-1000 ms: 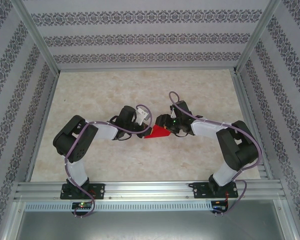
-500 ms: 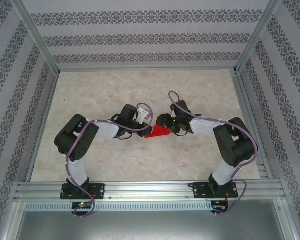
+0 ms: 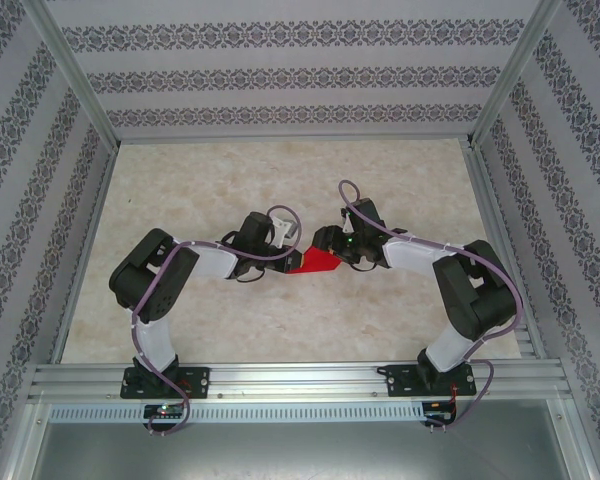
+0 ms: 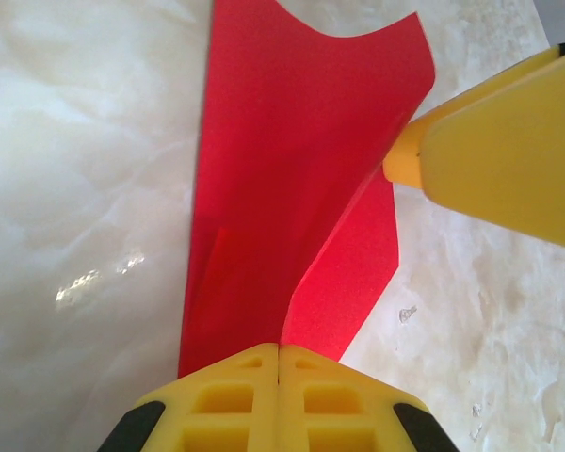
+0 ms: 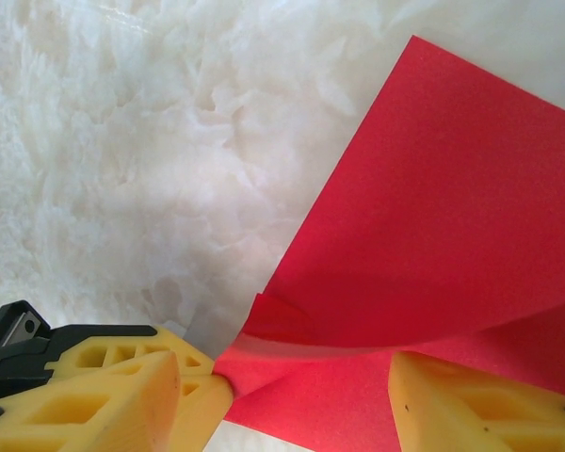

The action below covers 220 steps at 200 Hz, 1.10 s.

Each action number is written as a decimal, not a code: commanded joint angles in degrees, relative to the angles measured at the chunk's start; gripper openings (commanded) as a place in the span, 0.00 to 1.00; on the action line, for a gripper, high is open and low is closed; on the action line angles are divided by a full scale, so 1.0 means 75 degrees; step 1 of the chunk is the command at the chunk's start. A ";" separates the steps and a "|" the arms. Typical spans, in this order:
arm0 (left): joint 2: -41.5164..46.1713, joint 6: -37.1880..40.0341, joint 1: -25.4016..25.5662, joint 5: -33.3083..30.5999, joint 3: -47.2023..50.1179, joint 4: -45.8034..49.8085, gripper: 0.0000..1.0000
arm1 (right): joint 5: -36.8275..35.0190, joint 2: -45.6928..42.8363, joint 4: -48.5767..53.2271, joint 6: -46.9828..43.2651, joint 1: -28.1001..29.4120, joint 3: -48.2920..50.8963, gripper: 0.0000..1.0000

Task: Fold a paper plane with a square sheet of paper (pick it up from the middle)
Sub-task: Fourth fold the wing at the center of the table.

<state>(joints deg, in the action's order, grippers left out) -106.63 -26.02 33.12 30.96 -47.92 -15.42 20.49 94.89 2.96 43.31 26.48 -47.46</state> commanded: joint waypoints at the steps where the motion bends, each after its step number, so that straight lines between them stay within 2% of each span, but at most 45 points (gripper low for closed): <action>1: -0.0106 -0.0466 0.0063 -0.0222 0.0088 -0.0364 0.01 | -0.0033 0.0240 0.0060 -0.0173 -0.0050 -0.0100 0.60; 59: 0.0016 -0.0784 0.0049 -0.0396 0.0165 -0.0471 0.00 | -0.0133 0.0539 0.0375 -0.0118 -0.0015 -0.0470 0.57; 108: 0.0075 -0.0825 0.0057 -0.0266 0.0153 -0.0453 0.01 | -0.0157 0.0956 0.0450 0.0147 -0.0036 -0.0791 0.48; 143: 0.0153 -0.0820 0.0048 -0.0279 0.0144 -0.0353 0.03 | -0.0284 0.1136 0.0717 0.0246 -0.0053 -0.0911 0.48; 160: 0.0252 -0.0796 0.0038 -0.0318 0.0088 -0.0170 0.07 | -0.0376 0.1206 0.0874 0.0249 -0.0062 -0.0940 0.50; 199: 0.0751 -0.0622 -0.0052 -0.0645 -0.0154 0.0773 0.25 | -0.0682 0.1407 0.1547 0.0199 -0.0073 -0.1127 0.59; 220: 0.0939 -0.0685 -0.0096 -0.0831 -0.0322 0.1221 0.27 | -0.0892 0.1566 0.2111 0.0143 -0.0062 -0.1330 0.62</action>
<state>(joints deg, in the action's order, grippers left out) -102.50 -31.59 33.01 27.00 -47.79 -11.44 18.96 103.85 11.05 45.01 26.48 -56.21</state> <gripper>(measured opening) 0.272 0.611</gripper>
